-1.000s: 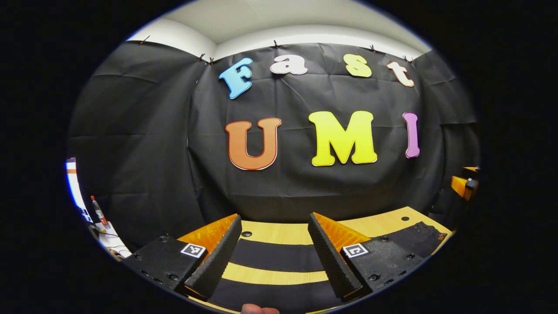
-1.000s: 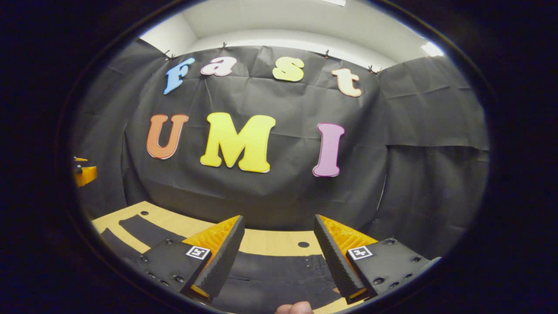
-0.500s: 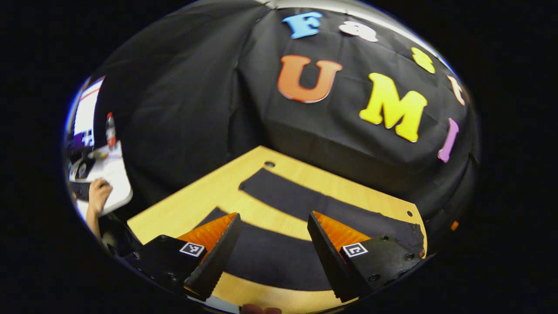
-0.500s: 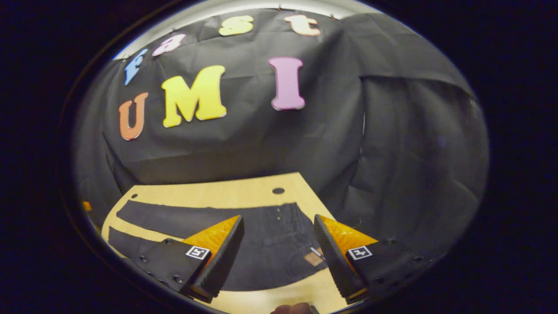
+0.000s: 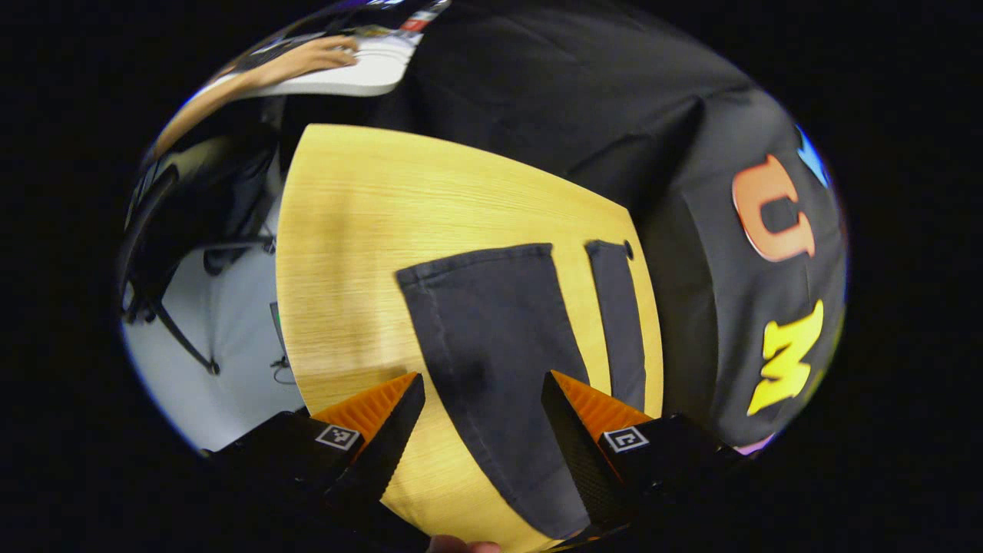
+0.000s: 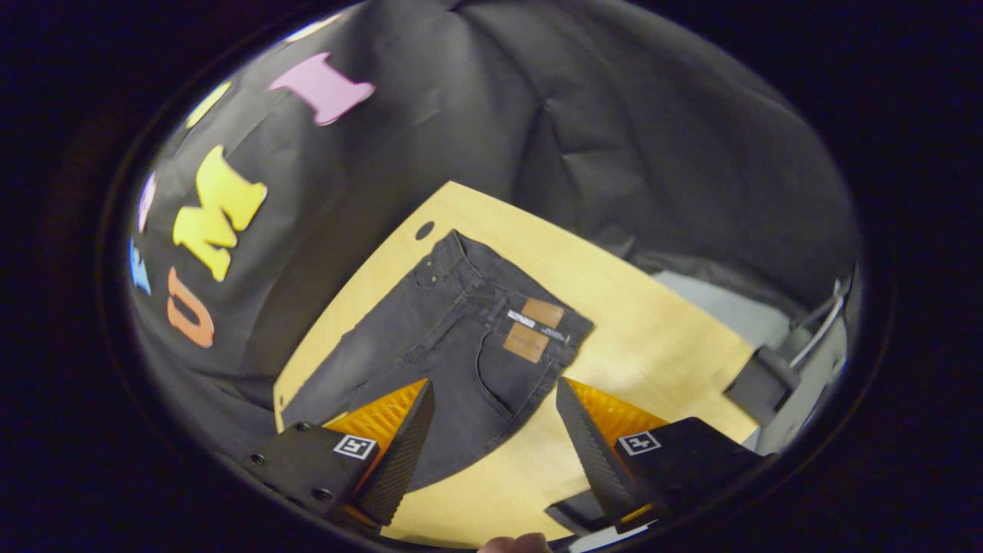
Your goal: Grasp the waist and the cuffs of the jeans and fold them to make the two legs overlap; first hold the waist and fold one-third of the jeans toward the cuffs, then hold the cuffs and fold the remaining one-third in the same direction to finish folding.
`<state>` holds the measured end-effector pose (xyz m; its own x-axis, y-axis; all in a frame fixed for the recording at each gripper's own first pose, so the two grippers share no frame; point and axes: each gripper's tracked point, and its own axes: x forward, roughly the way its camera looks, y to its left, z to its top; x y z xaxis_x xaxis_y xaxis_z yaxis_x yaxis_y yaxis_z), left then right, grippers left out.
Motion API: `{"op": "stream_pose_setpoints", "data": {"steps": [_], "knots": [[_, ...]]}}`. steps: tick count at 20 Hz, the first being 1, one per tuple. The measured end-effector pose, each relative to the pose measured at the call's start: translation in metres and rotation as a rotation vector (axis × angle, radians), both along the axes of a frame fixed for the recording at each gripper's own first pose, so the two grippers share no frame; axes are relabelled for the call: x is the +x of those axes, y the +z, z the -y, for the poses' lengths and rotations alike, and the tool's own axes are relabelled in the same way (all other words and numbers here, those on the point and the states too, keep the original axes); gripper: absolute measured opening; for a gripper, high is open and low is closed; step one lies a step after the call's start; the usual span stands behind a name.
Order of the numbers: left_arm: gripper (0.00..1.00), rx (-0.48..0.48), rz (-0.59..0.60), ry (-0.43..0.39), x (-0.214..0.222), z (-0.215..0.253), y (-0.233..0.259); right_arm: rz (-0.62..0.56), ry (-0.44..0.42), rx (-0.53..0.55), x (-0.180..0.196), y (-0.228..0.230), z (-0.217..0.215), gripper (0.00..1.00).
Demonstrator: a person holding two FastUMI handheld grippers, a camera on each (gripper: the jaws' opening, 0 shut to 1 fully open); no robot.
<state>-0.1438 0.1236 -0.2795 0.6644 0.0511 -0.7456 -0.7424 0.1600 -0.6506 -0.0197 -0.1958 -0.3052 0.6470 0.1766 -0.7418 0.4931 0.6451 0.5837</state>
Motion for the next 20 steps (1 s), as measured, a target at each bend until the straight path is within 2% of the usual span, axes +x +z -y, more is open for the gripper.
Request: {"op": "stream_pose_setpoints", "data": {"steps": [3,6,7,9,12,17,18,19,20], "knots": [[0.99,-0.073,0.006,0.082,-0.017,-0.024,0.016,-0.083,-0.073,0.100,-0.005,-0.032,-0.002,0.98],[0.98,-0.090,0.011,0.072,-0.011,-0.038,0.028,-0.122,-0.147,0.164,0.008,-0.049,0.000,0.98],[0.98,-0.090,0.016,0.056,-0.009,-0.044,0.029,-0.112,-0.172,0.191,0.017,-0.050,0.002,0.92],[0.99,-0.090,0.030,0.034,0.003,-0.041,0.025,-0.096,-0.213,0.217,0.032,-0.050,0.009,0.95],[0.99,-0.077,0.042,0.008,0.021,-0.041,0.026,-0.080,-0.227,0.227,0.050,-0.054,0.016,0.95],[0.98,-0.070,0.050,-0.041,0.044,-0.037,0.028,-0.087,-0.189,0.191,0.059,-0.056,0.015,0.96],[0.94,-0.071,0.041,-0.058,0.047,-0.036,0.027,-0.109,-0.189,0.174,0.059,-0.058,0.017,0.92],[0.90,-0.073,0.032,-0.069,0.048,-0.036,0.024,-0.150,-0.199,0.146,0.059,-0.063,0.018,0.97],[0.77,-0.079,0.027,-0.080,0.052,-0.037,0.022,-0.184,-0.209,0.119,0.060,-0.072,0.022,0.79]]}}
